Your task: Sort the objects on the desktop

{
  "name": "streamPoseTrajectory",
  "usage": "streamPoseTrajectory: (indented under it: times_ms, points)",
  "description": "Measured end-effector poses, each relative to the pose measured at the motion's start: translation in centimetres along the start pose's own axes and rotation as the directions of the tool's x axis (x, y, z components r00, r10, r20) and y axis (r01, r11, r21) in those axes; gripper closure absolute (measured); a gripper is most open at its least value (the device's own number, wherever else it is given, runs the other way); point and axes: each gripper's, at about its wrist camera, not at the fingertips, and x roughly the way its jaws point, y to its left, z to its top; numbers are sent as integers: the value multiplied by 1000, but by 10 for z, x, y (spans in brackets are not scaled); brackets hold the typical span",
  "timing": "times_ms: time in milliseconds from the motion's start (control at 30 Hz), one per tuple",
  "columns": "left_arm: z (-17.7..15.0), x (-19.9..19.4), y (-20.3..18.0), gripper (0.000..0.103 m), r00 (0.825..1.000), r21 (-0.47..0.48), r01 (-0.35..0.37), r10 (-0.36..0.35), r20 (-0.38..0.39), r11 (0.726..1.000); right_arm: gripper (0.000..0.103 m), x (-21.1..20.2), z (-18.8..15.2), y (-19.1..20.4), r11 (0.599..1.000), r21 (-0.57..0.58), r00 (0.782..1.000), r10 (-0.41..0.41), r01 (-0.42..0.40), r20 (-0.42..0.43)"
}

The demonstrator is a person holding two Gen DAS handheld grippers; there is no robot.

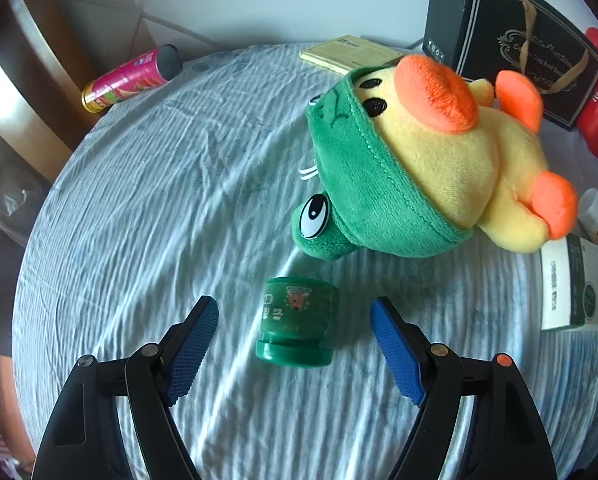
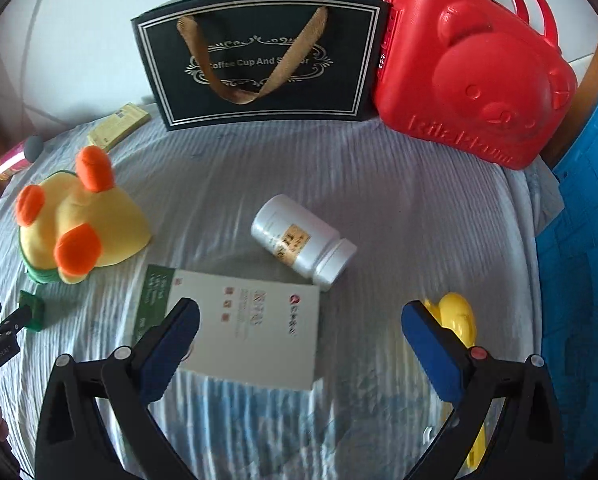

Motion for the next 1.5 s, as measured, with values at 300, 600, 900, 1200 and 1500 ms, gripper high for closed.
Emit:
streamPoseTrajectory:
  times_ms: [300,600,900,1200,1500]
  points:
    - [12,19,-13,61,1000,-38,2,-2,-16,999,0,58,22,-13,997,-82,1000,5,-6,-17]
    - [12,18,-17,61,1000,-35,-22,23,6,999,40,74,23,-19,997,-45,997,55,-57,-46]
    - [11,15,-14,63,1000,-42,-11,12,14,999,52,71,26,-9,997,-57,997,56,-59,-44]
    - [5,1,1,102,1000,-47,2,-2,10,999,53,40,30,-3,996,-56,997,75,-75,8]
    - [-27,8,6,37,999,26,-2,3,-42,1000,53,26,22,2,992,-60,994,108,-109,-21]
